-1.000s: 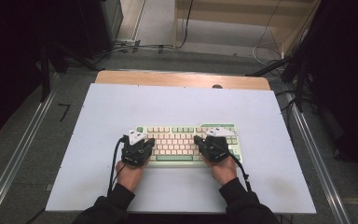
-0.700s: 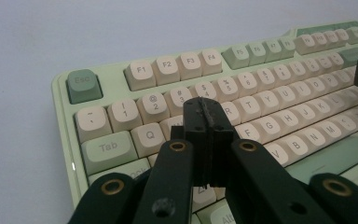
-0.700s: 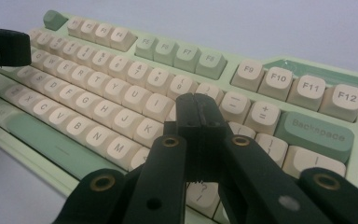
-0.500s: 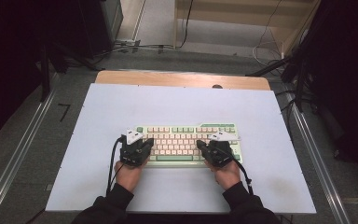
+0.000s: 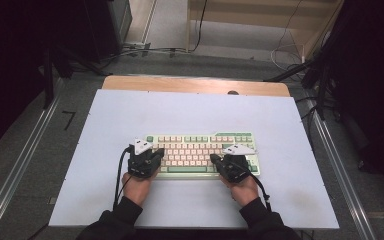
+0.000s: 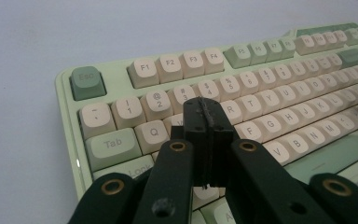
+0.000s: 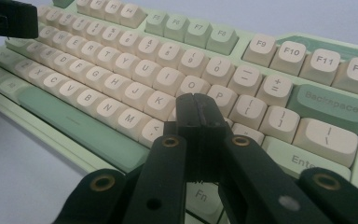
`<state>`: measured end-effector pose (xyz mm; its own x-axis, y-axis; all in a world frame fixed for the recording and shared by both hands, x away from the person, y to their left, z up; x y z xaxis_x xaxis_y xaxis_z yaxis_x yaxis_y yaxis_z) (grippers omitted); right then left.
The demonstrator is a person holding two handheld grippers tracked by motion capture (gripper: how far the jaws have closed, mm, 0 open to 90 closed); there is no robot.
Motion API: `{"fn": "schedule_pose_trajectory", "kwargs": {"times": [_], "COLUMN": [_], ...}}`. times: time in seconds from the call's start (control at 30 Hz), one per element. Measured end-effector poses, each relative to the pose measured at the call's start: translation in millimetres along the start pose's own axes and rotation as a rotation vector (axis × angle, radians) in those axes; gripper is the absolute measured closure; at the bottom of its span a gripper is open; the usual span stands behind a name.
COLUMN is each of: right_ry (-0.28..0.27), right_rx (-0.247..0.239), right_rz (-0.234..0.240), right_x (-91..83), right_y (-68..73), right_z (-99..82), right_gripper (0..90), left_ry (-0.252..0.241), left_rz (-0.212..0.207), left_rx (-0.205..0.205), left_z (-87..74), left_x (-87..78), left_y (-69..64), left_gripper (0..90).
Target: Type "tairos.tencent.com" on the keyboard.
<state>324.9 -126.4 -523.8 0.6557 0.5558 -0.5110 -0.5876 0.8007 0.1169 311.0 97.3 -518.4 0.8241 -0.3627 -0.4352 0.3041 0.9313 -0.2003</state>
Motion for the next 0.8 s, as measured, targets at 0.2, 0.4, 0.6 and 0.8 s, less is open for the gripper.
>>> {"fn": "schedule_pose_trajectory", "kwargs": {"times": [0.2,0.4,0.6,0.8], "right_ry": [0.000,0.007,0.008,0.007], "right_rx": [-0.003,-0.006,-0.010,-0.009], "right_rz": [0.002,0.004,0.006,0.007], "right_x": [-0.4,0.4,0.6,0.5], "right_y": [0.1,1.5,2.1,3.0], "right_z": [-0.3,-2.1,-2.6,-2.5], "right_gripper": [87.3,87.3,87.3,87.3], "left_ry": [0.003,0.005,0.005,0.004], "left_rz": [0.000,0.000,0.001,0.001], "left_rx": [0.000,-0.001,-0.002,0.000], "left_z": [-0.5,-0.7,-0.9,-0.7], "left_x": [0.4,0.6,0.8,0.7], "left_y": [0.3,0.3,0.5,1.0], "left_gripper": [90.0,90.0,90.0,90.0]}}
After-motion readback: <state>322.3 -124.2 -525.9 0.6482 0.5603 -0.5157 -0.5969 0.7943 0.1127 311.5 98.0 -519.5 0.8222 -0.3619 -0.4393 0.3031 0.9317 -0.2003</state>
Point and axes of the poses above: each handheld gripper's, and its own axes: x roughly forward along the jaws, z roughly out of its top, y roughly to its left, the point moved 6 cm from there along x, roughly forward along the jaws, and after that the axes turned 9 degrees about -y, right-handed, at the moved point
